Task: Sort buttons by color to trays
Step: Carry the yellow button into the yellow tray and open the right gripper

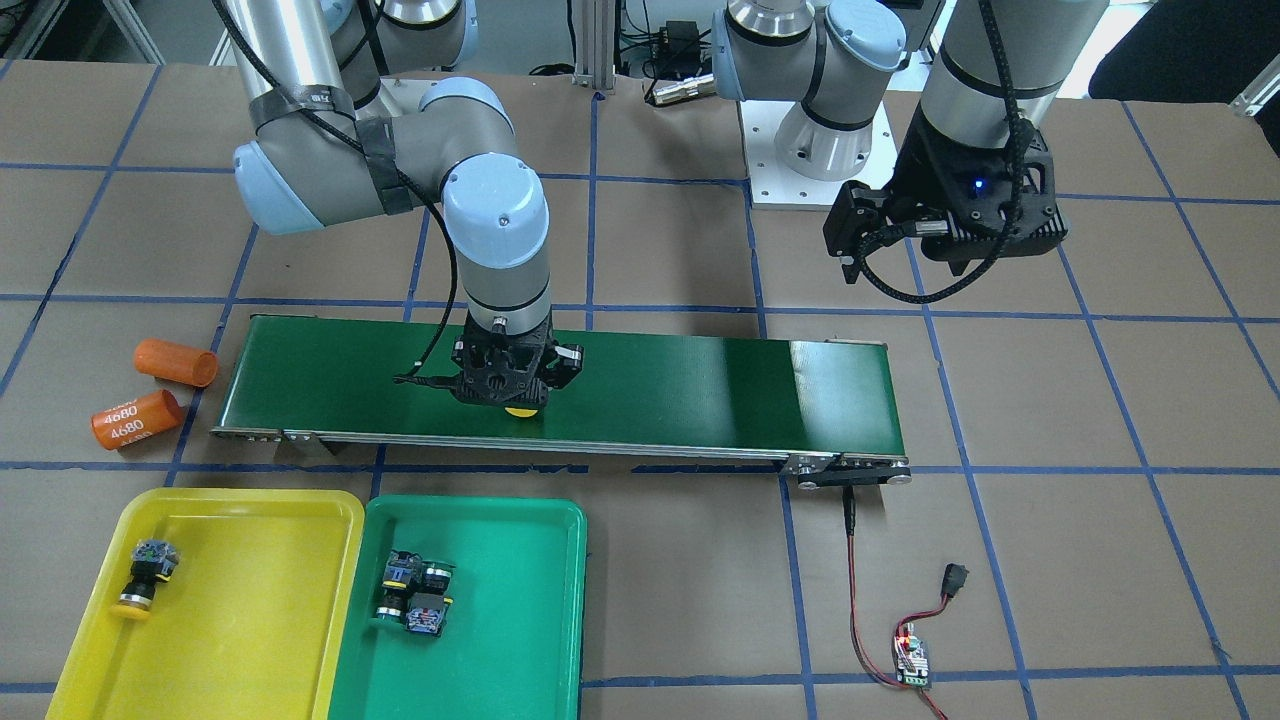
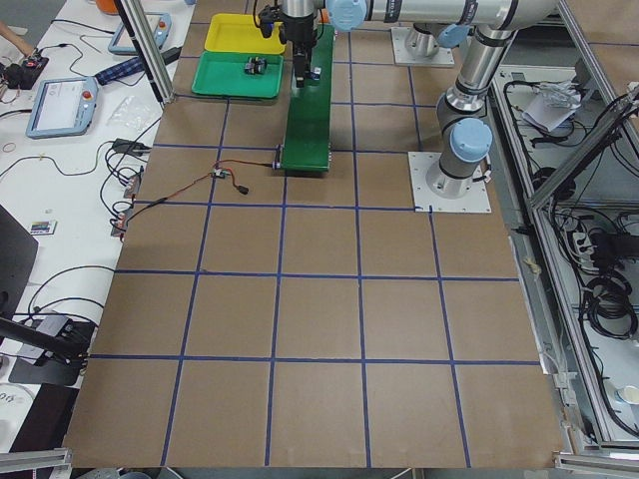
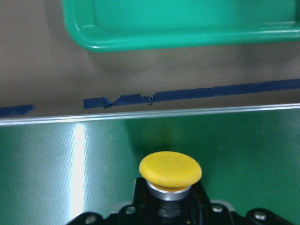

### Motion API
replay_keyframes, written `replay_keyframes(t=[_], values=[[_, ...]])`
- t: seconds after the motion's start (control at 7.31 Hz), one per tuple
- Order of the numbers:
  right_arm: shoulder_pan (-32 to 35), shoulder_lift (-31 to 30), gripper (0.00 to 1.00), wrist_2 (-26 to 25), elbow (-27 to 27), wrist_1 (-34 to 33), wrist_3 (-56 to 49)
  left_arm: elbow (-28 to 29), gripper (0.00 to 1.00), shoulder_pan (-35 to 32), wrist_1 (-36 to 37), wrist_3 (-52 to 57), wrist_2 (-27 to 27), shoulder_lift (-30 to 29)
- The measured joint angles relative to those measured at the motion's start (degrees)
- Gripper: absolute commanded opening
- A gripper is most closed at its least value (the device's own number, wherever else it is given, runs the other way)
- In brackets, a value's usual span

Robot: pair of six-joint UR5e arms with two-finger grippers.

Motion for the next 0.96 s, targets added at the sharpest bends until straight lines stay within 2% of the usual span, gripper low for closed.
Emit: replay_keyframes(t=[0.27,0.55,0.96], values=[[-4.5,-2.0,0.00,-4.6,-2.4,2.6,-0.8,0.0,1.00,0.0,0.0,0.0,0.0,0.0],[-13.0,-2.3,0.00,-6.8,-6.7,3.7,-5.1,0.0,1.00,0.1,0.0,0.0,0.0,0.0],[-25.7,3.3,0.00,-7.1,-11.1,1.8,-19.4,-0.1,1.00,0.1,-0.1,0.0,-0.1,0.0]])
